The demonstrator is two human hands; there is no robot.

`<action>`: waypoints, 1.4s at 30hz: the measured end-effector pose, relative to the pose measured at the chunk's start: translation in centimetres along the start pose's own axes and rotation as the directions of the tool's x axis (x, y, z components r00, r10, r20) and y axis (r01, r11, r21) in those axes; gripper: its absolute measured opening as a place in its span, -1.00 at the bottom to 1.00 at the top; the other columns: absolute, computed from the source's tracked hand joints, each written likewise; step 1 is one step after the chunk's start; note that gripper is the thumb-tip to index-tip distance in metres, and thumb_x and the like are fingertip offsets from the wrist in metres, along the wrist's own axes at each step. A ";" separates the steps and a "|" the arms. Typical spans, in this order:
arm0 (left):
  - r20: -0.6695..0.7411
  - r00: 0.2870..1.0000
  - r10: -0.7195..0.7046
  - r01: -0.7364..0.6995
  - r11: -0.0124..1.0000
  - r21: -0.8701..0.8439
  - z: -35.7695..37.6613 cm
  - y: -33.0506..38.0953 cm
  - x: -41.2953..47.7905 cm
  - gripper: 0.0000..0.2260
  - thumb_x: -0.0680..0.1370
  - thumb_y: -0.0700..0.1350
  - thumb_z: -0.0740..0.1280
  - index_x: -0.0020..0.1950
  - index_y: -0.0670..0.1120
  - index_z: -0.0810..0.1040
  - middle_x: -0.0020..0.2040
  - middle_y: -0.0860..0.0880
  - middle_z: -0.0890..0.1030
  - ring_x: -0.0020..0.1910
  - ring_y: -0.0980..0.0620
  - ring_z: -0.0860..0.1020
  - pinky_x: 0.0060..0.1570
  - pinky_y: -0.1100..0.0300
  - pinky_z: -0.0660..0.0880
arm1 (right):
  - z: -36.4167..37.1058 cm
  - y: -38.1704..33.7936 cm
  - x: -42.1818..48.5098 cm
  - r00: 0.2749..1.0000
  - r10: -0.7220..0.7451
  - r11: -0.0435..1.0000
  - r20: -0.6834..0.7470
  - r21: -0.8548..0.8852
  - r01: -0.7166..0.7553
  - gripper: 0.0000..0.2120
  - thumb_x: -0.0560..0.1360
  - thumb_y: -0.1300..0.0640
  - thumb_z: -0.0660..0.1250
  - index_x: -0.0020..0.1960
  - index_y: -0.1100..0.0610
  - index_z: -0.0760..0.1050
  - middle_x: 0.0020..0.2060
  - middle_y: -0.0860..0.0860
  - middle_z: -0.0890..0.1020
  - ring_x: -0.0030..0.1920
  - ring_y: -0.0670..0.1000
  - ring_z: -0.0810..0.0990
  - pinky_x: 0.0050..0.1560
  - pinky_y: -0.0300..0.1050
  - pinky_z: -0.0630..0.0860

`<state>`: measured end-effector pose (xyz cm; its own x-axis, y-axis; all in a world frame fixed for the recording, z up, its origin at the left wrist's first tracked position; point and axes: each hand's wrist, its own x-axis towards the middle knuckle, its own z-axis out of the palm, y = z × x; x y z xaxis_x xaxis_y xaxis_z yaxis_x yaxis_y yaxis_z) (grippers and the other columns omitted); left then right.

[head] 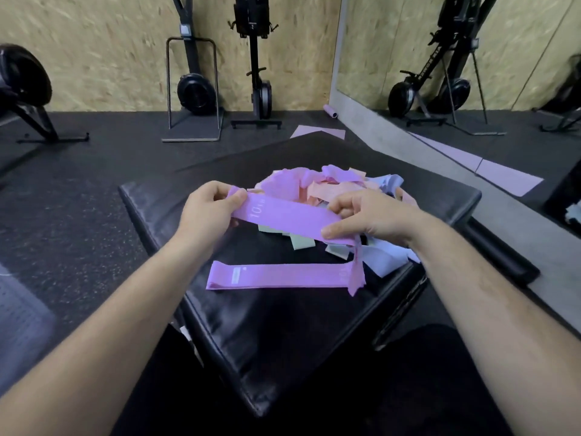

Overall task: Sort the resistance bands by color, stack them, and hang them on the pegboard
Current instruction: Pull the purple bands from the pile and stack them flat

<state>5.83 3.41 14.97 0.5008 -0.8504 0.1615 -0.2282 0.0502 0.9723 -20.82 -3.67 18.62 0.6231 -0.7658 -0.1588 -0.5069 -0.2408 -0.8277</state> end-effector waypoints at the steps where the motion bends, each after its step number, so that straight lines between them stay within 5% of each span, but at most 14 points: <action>1: -0.016 0.999 -0.030 0.029 0.999 -0.025 -0.3 -1.1 -0.1 -0.88 0.60 -0.12 0.41 -0.10 -0.12 0.57 -0.25 0.02 0.58 -0.33 0.09 0.50 -0.36 0.31 0.50 | -0.1 0.6 -0.4 1.000 0.025 1.000 0.006 0.016 -0.026 -0.84 0.42 0.10 0.57 -0.06 0.06 0.64 -0.29 -0.07 0.64 -0.22 -0.13 0.59 -0.06 -0.35 0.44; 6: -0.103 0.986 -0.134 0.127 0.989 -0.070 -1.6 -6.3 -0.8 -0.88 0.57 -0.08 0.44 -0.14 -0.05 0.60 -0.21 0.01 0.61 -0.26 0.08 0.52 -0.22 0.20 0.46 | -0.7 4.9 -1.7 0.983 0.074 0.991 -0.169 0.125 -0.053 -0.83 0.45 0.23 0.54 0.01 0.17 0.62 -0.39 -0.09 0.65 -0.29 -0.33 0.58 -0.23 -0.59 0.39; 8: -0.123 0.979 -0.162 0.154 0.985 -0.076 -1.5 -7.6 -1.2 -0.88 0.56 -0.06 0.45 -0.15 -0.03 0.62 -0.19 0.02 0.63 -0.25 0.09 0.52 -0.20 0.23 0.44 | -0.5 6.8 -1.7 0.952 0.097 0.974 -0.291 0.226 -0.030 -0.78 0.43 0.25 0.54 0.05 0.19 0.61 -0.30 -0.03 0.71 -0.18 -0.33 0.63 -0.10 -0.49 0.50; 11: -0.153 0.971 -0.182 0.172 0.982 -0.079 -1.4 -9.2 -1.7 -0.87 0.50 0.00 0.49 -0.21 0.01 0.64 -0.22 0.06 0.63 -0.27 0.09 0.49 -0.22 0.19 0.41 | 0.6 9.5 -1.2 0.887 0.153 0.930 -0.435 0.367 0.019 -0.75 0.43 0.26 0.54 0.06 0.14 0.59 -0.23 -0.02 0.74 -0.14 -0.02 0.69 -0.17 -0.18 0.63; 16: -0.212 0.968 -0.137 0.147 0.988 0.036 -1.8 -11.7 -2.6 -0.90 0.53 0.00 0.45 -0.16 0.02 0.68 -0.32 0.14 0.60 -0.33 0.12 0.47 -0.20 0.13 0.45 | 4.2 12.5 -1.3 0.788 0.179 0.919 -0.589 0.385 0.079 -0.73 0.53 0.24 0.46 0.14 -0.03 0.52 -0.24 0.01 0.71 -0.17 -0.04 0.66 -0.15 -0.15 0.59; 20: -0.222 0.972 -0.079 0.112 0.984 0.140 -2.3 -12.6 -3.3 -0.90 0.56 -0.03 0.44 -0.04 -0.03 0.71 -0.16 0.11 0.69 -0.19 0.18 0.56 -0.02 0.22 0.50 | 6.0 13.5 -1.4 0.781 0.161 0.953 -0.604 0.301 0.037 -0.72 0.55 0.21 0.44 0.18 -0.05 0.51 -0.21 0.03 0.72 -0.20 -0.13 0.63 -0.19 -0.23 0.55; 25: -0.203 0.979 -0.028 0.083 0.960 0.268 -2.6 -13.1 -3.2 -0.93 0.55 -0.05 0.46 0.01 0.00 0.70 -0.13 0.12 0.69 -0.24 0.30 0.55 -0.11 0.46 0.45 | 5.6 14.2 -1.1 0.790 0.164 0.956 -0.591 0.293 0.020 -0.68 0.51 0.19 0.48 0.17 -0.09 0.53 -0.19 0.02 0.73 -0.27 -0.13 0.59 -0.06 -0.12 0.49; 29: -0.157 0.987 0.040 0.029 0.908 0.417 -2.7 -13.9 -3.1 -0.89 0.55 -0.03 0.45 0.06 0.01 0.69 -0.06 0.00 0.65 -0.13 0.08 0.57 0.01 0.28 0.46 | 6.4 14.9 -0.3 0.797 0.146 0.975 -0.585 0.224 -0.014 -0.71 0.50 0.18 0.48 0.07 -0.15 0.53 -0.19 0.03 0.70 -0.26 -0.11 0.57 -0.10 -0.17 0.49; 35: -0.089 0.987 0.131 -0.062 0.837 0.543 -2.2 -14.2 -3.6 -0.78 0.56 -0.11 0.45 0.20 -0.11 0.66 -0.01 -0.03 0.50 -0.12 0.19 0.44 0.00 0.64 0.24 | 7.0 16.0 0.3 0.801 0.076 0.996 -0.594 0.083 -0.034 -0.72 0.49 0.23 0.44 0.05 -0.14 0.56 -0.13 -0.08 0.59 -0.27 -0.14 0.50 -0.04 -0.24 0.49; 38: -0.091 0.980 0.177 -0.095 0.818 0.567 -2.0 -14.6 -4.0 -0.70 0.58 -0.11 0.42 0.31 -0.08 0.61 0.09 -0.04 0.44 0.06 0.08 0.46 0.22 0.42 0.30 | 7.1 16.3 0.2 0.797 0.003 0.994 -0.603 -0.083 -0.066 -0.72 0.50 0.18 0.42 0.09 -0.16 0.57 0.07 -0.11 0.51 -0.09 -0.15 0.54 0.08 -0.17 0.53; 40: -0.059 0.953 0.297 -0.180 0.713 0.678 -1.7 -14.6 -4.2 -0.71 0.58 -0.08 0.41 0.30 -0.02 0.62 0.16 -0.07 0.46 0.18 -0.12 0.44 0.28 0.12 0.31 | 7.2 16.4 -0.1 0.816 -0.044 0.990 -0.576 -0.134 -0.042 -0.76 0.51 0.11 0.43 0.14 -0.13 0.61 0.17 -0.13 0.44 0.09 -0.07 0.54 0.18 -0.05 0.53; 42: 0.033 0.920 0.389 -0.288 0.618 0.731 -1.0 -14.1 -4.6 -0.73 0.58 0.02 0.37 0.26 0.03 0.64 0.24 -0.04 0.50 0.27 -0.13 0.43 0.27 0.05 0.26 | 7.4 16.5 -0.5 0.846 -0.105 0.980 -0.522 -0.199 -0.001 -0.75 0.50 0.03 0.46 0.17 -0.17 0.62 0.25 -0.18 0.43 0.26 -0.01 0.47 0.26 -0.02 0.47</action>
<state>7.60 7.12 0.66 0.3444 -0.7805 0.5217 -0.8960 -0.1073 0.4310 -25.05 -2.84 1.05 0.2697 -0.9343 0.2333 -0.6159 -0.3536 -0.7040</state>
